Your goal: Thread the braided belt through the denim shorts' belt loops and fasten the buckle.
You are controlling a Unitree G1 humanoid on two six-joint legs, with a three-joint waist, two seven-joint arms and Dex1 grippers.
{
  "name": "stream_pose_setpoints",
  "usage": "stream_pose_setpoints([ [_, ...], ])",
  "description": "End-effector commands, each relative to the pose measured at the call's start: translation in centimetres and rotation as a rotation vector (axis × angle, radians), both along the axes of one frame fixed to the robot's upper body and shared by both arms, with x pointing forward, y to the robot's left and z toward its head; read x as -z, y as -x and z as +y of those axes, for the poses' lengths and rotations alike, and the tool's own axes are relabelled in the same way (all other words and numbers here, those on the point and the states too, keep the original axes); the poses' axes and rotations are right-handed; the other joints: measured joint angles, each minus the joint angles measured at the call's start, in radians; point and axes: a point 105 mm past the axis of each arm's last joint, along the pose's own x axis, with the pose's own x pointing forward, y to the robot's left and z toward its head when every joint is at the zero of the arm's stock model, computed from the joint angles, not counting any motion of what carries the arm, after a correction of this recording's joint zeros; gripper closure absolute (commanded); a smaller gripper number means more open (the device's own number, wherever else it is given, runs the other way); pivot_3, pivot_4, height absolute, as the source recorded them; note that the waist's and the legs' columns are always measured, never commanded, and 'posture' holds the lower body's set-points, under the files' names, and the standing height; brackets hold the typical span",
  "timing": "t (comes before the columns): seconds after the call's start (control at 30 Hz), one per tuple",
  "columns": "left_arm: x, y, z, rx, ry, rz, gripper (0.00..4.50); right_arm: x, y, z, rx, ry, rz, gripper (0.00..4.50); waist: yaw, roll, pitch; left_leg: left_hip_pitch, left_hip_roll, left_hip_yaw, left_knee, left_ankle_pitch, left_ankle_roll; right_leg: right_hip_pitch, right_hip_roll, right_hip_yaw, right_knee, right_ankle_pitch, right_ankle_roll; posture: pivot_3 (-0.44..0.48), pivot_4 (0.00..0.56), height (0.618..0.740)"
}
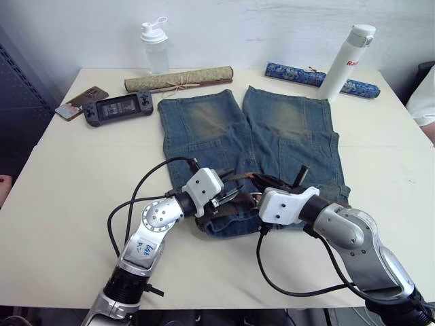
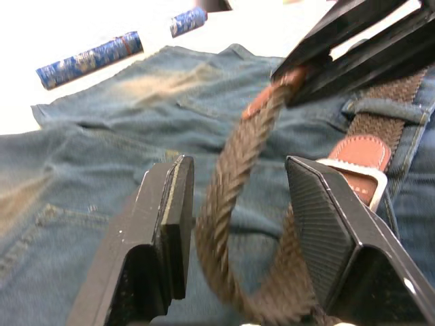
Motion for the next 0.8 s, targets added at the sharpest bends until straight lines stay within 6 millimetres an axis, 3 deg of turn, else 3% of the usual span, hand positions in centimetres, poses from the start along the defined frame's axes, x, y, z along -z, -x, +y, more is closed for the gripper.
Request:
stream_pose_setpoints([
  [0.03, -1.5, 0.5, -0.4, 0.027, 0.015, -0.076, 2.10, -0.7, 0.2, 0.1, -0.003, -0.010, -0.026, 4.50, 0.000, 0.000, 0.000, 0.000, 0.000, 0.000, 0.000, 0.000, 0.000, 0.000, 0.000, 0.000, 0.000, 0.000, 0.000, 0.000, 0.150, 0.717],
  [0.13, -1.6, 0.7, -0.4, 0.030, 0.017, -0.083, 2.95, -0.7, 0.2, 0.1, 0.003, -0.012, -0.024, 4.50, 0.000, 0.000, 0.000, 0.000, 0.000, 0.000, 0.000, 0.000, 0.000, 0.000, 0.000, 0.000, 0.000, 0.000, 0.000, 0.000, 0.150, 0.717],
  [0.23, -1.8, 0.8, -0.3, 0.034, 0.022, -0.091, 4.22, -0.6, 0.2, -0.1, 0.010, -0.012, -0.019, 4.50, 0.000, 0.000, 0.000, 0.000, 0.000, 0.000, 0.000, 0.000, 0.000, 0.000, 0.000, 0.000, 0.000, 0.000, 0.000, 0.000, 0.150, 0.717],
  [0.27, -1.8, 0.8, -0.3, 0.030, 0.023, -0.094, 4.40, -0.6, 0.2, -0.1, 0.013, -0.012, -0.018, 4.50, 0.000, 0.000, 0.000, 0.000, 0.000, 0.000, 0.000, 0.000, 0.000, 0.000, 0.000, 0.000, 0.000, 0.000, 0.000, 0.000, 0.150, 0.717],
  [0.67, -1.1, 0.3, -0.1, 0.003, 0.000, -0.073, 4.40, -1.2, 0.3, -0.5, 0.036, -0.053, -0.022, 4.50, 0.000, 0.000, 0.000, 0.000, 0.000, 0.000, 0.000, 0.000, 0.000, 0.000, 0.001, 0.000, 0.001, 0.000, 0.000, 0.000, 0.150, 0.717],
  [0.8, -1.1, 0.3, 0.1, -0.004, 0.000, -0.073, 4.50, -2.0, 0.1, -1.5, 0.108, -0.175, 0.011, 2.86, 0.000, 0.000, 0.000, 0.000, 0.000, 0.000, 0.000, 0.000, 0.000, 0.000, 0.001, 0.000, 0.001, 0.000, 0.000, 0.000, 0.150, 0.717],
])
